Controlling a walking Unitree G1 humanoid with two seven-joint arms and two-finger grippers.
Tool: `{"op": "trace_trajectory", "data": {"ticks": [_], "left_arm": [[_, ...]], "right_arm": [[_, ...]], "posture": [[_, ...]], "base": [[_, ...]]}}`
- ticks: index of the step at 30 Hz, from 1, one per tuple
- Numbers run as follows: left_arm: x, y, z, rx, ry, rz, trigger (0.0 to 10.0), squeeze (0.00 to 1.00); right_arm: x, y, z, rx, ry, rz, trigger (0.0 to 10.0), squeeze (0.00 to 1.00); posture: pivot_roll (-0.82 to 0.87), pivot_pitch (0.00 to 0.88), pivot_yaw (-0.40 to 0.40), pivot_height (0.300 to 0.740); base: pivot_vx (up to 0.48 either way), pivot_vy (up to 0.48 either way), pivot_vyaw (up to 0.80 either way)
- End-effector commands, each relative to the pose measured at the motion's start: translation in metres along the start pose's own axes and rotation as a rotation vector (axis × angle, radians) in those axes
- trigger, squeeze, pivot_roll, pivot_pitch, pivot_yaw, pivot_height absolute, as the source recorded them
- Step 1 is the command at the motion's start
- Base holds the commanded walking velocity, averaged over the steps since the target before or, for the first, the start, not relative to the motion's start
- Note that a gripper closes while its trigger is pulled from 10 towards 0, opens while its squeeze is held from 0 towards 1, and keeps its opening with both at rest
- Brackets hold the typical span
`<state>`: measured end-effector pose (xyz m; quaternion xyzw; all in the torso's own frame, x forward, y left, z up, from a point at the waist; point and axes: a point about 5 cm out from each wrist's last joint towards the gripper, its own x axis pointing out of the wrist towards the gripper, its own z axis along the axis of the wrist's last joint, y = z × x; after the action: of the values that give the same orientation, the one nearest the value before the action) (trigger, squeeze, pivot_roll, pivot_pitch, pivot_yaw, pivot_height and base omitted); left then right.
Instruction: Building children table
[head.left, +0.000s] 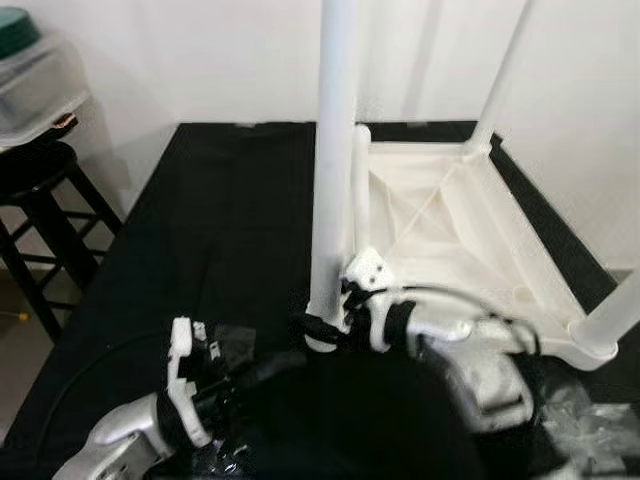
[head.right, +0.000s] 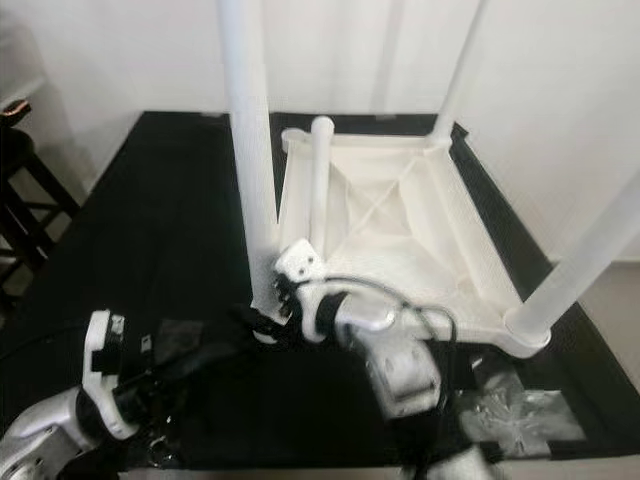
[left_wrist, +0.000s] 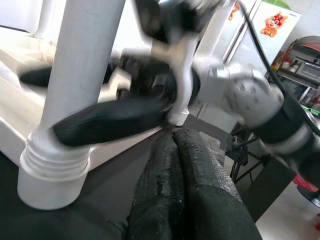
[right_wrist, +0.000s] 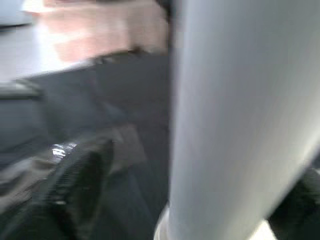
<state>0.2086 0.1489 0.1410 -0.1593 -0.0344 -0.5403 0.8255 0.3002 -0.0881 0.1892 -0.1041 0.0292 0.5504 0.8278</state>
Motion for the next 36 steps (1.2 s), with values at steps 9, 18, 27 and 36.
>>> {"op": "trace_trajectory", "data": {"ticks": [9, 18, 27, 36], "left_arm": [[0.0, -0.001, -0.007, -0.014, 0.023, 0.011, 10.0, 0.0], [-0.001, -0.002, -0.008, -0.016, 0.03, 0.01, 10.0, 0.0], [-0.001, -0.002, -0.008, -0.019, 0.034, 0.007, 10.0, 0.0], [-0.002, -0.003, -0.008, -0.025, 0.035, 0.003, 10.0, 0.0]], "right_arm": [[-0.003, -0.031, 0.0, -0.033, 0.036, 0.246, 10.0, 0.0], [0.002, -0.048, 0.002, 0.02, 0.023, 0.272, 0.0, 0.0], [-0.003, -0.045, -0.003, 0.019, -0.012, 0.284, 0.0, 0.0], [-0.011, -0.039, -0.016, 0.025, -0.021, 0.003, 0.0, 0.0]], "posture": [[-0.01, 0.074, -0.024, 0.74], [0.0, 0.072, -0.026, 0.74], [-0.01, 0.07, -0.017, 0.74], [-0.02, 0.076, -0.025, 0.74]], "base": [[0.0, 0.0, 0.0], [0.0, 0.0, 0.0], [0.0, 0.0, 0.0], [0.0, 0.0, 0.0]]}}
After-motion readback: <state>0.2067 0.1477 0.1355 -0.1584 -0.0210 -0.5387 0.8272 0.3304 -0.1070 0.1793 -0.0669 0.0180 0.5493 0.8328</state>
